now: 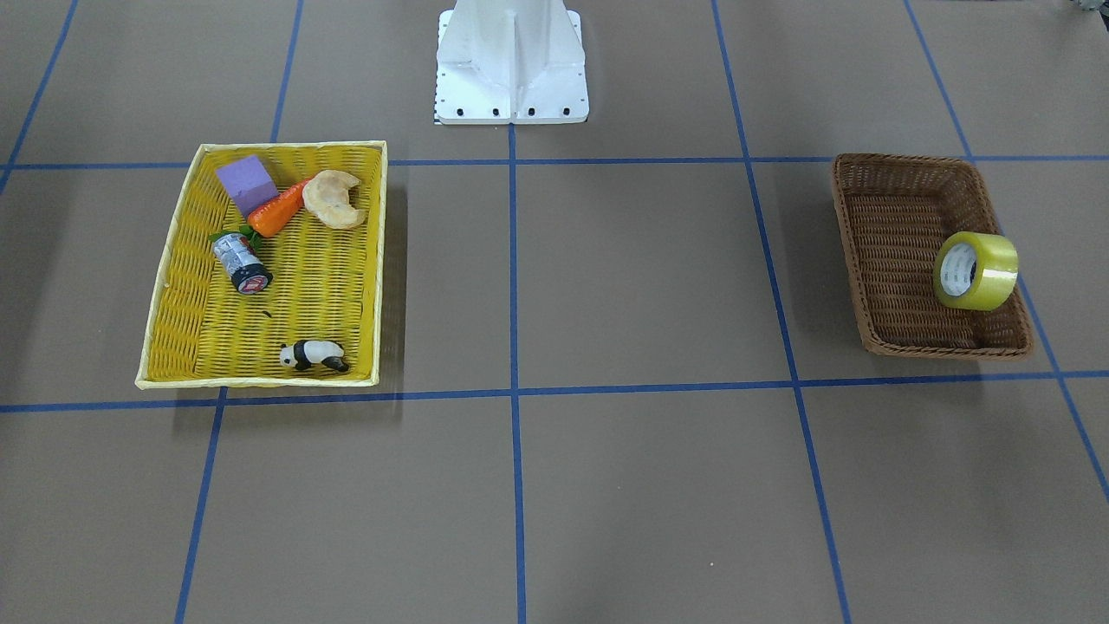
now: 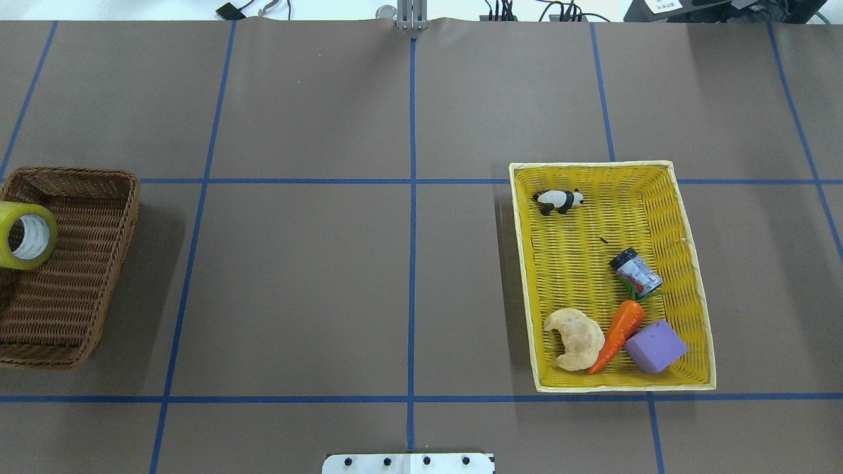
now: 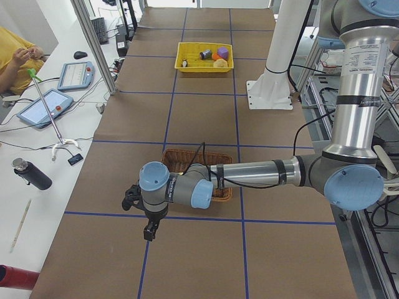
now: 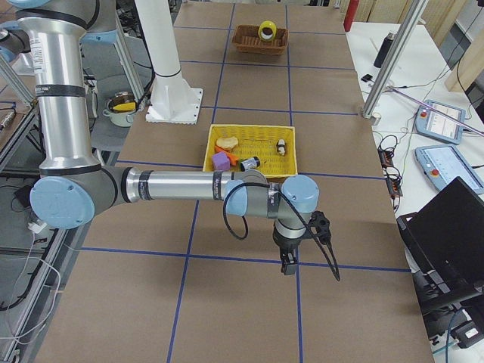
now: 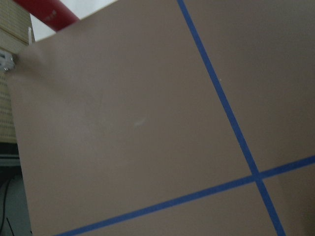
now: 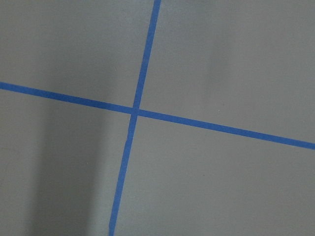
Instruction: Move tape to another basket
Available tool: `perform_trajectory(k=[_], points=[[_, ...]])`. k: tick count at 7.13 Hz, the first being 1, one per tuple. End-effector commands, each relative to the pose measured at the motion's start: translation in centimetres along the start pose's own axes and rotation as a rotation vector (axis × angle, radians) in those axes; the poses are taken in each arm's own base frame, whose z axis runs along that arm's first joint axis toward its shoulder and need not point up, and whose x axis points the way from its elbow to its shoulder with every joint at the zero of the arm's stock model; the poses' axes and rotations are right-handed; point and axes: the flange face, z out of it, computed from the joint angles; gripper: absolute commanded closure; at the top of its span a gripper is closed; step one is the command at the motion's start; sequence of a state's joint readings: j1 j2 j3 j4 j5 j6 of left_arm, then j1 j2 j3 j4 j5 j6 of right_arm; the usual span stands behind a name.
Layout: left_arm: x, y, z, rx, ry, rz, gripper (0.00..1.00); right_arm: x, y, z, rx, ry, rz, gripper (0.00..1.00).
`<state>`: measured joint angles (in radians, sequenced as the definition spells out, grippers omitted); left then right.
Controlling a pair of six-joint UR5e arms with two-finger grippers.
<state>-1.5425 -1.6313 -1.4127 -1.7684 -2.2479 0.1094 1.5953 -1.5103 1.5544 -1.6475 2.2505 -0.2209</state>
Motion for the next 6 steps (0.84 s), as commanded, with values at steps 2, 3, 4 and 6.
perform_trajectory(k=[2,3,4,6], points=[[0.9,-1.4,-1.1,-0.088,0.029,-0.073,0.01,0.2,0.2,0.2,-0.004,-0.001,0.005,0.00],[0.8,-1.2,-1.0,-0.084,0.031,-0.080,0.01,0.2,0.2,0.2,-0.004,-0.001,0.007,0.00],[1.1,-1.6,-1.3,-0.077,0.035,-0.078,0.01,0.2,0.2,0.2,-0.004,-0.001,0.005,0.00],[2.4,-1.8,-2.9,-0.040,0.034,-0.044,0.01,0.0,0.1,0.1,-0.001,0.000,0.002,0.00]])
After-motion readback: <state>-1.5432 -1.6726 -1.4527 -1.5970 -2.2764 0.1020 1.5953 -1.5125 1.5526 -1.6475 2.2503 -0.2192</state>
